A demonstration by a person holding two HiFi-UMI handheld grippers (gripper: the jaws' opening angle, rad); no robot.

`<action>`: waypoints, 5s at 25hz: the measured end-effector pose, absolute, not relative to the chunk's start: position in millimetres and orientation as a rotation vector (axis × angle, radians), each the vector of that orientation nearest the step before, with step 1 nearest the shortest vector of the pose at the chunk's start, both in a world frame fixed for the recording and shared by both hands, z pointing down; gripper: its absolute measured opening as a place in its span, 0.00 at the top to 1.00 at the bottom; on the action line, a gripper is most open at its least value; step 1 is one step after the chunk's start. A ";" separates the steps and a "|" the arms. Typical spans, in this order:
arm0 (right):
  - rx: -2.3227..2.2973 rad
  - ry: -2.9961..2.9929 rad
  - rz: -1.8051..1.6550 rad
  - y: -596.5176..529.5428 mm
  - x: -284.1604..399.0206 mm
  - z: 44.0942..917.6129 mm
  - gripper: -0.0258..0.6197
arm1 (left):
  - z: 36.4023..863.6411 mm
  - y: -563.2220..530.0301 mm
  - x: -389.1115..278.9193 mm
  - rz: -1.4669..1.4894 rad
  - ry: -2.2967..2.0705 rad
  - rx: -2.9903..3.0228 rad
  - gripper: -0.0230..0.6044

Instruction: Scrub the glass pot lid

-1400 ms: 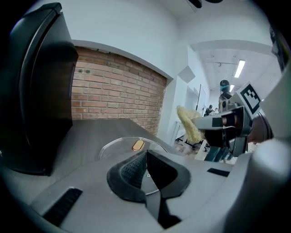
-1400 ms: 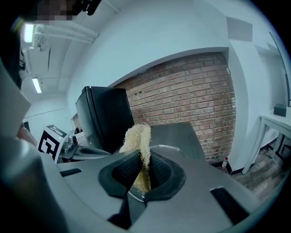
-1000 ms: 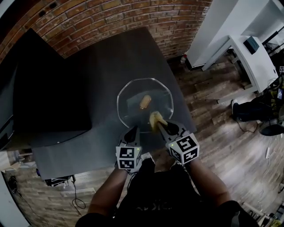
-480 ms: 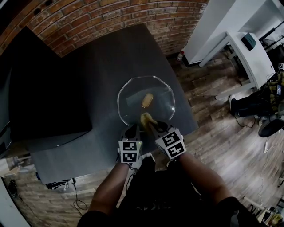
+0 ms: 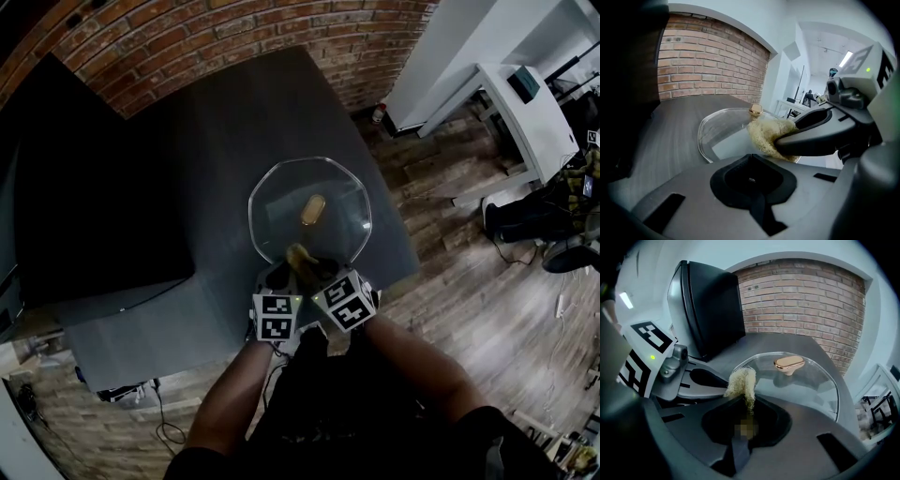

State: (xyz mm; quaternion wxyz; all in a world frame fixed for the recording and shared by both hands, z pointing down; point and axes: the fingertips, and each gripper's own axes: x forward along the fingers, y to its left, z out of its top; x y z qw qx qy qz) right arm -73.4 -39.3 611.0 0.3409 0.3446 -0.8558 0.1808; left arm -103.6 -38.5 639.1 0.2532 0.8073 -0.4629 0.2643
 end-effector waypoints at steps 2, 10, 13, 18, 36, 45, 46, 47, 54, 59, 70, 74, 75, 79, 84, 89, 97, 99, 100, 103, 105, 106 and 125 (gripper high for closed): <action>0.880 -2.214 0.475 -39.5 -73.9 616.1 0.89 | 637.7 -39.9 -102.6 0.726 -1.251 2.192 0.91; 0.770 -2.199 0.424 -42.2 -76.4 623.7 0.89 | 637.9 -38.5 -99.9 0.758 -1.251 2.141 0.91; 0.736 -2.201 0.419 -46.0 -77.9 624.6 0.88 | 636.8 -41.7 -100.4 0.759 -1.269 2.121 0.91; 0.671 -2.207 0.406 -45.9 -79.0 627.0 0.88 | 638.6 -42.1 -100.9 0.753 -1.298 2.077 0.91; 0.690 -2.205 0.467 -74.0 -42.8 621.4 0.88 | 640.6 -45.8 -104.7 0.742 -1.331 2.027 0.91; 0.783 -2.185 0.501 -93.8 -9.6 618.1 0.88 | 639.2 -43.5 -103.5 0.753 -1.327 2.010 0.91; 0.793 -2.183 0.505 -95.9 -6.3 617.9 0.88 | 639.1 -43.5 -103.5 0.753 -1.328 2.009 0.91; 0.803 -2.180 0.508 -98.2 -2.9 617.8 0.88 | 639.0 -43.7 -103.5 0.752 -1.329 2.008 0.91; 0.883 -2.157 0.530 -117.0 23.7 621.2 0.88 | 639.6 -44.0 -103.7 0.752 -1.334 1.998 0.91; 0.943 -2.140 0.572 -130.8 44.5 623.0 0.88 | 639.8 -43.9 -103.9 0.753 -1.340 1.992 0.91; 1.011 -2.098 0.607 -151.1 75.1 629.0 0.88 | 639.4 -44.4 -103.3 0.745 -1.352 1.980 0.91; 1.039 -2.079 0.626 -156.3 85.5 633.0 0.88 | 640.3 -43.7 -103.2 0.741 -1.352 1.979 0.91; 1.046 -2.075 0.632 -157.7 87.5 633.8 0.88 | 640.6 -43.8 -103.3 0.739 -1.353 1.979 0.91; 1.069 -2.066 0.651 -162.3 93.1 635.7 0.88 | 640.6 -44.1 -103.7 0.737 -1.353 1.979 0.91; 1.091 -2.064 0.673 -165.5 97.6 636.8 0.88 | 640.5 -43.9 -103.3 0.737 -1.355 1.975 0.91; 1.077 -2.049 0.678 -166.0 97.8 637.7 0.88 | 640.8 -44.1 -103.0 0.737 -1.350 1.972 0.91; 0.995 -2.166 0.535 -191.4 65.9 595.1 0.88 | 642.1 -43.2 -99.8 0.708 -1.338 1.937 0.91; 0.950 -2.222 0.485 -204.9 44.7 574.0 0.88 | 642.4 -42.8 -99.7 0.697 -1.339 1.928 0.91; 0.911 -2.249 0.462 -209.9 32.0 564.9 0.88 | 642.2 -42.4 -99.3 0.692 -1.340 1.926 0.91; 0.741 -2.295 0.376 -215.4 -10.5 549.2 0.88 | 639.9 -41.8 -98.4 0.687 -1.349 1.930 0.91; 0.601 -2.284 0.288 -212.6 -38.5 549.0 0.88 | 638.8 -42.6 -98.0 0.687 -1.357 1.933 0.91; 0.522 -2.268 0.238 -208.6 -51.8 551.2 0.88 | 638.4 -43.1 -97.4 0.686 -1.360 1.934 0.91; -0.236 -1.946 -0.104 -149.9 -136.9 622.5 0.88 | 638.1 -44.2 -100.7 0.642 -1.437 1.890 0.91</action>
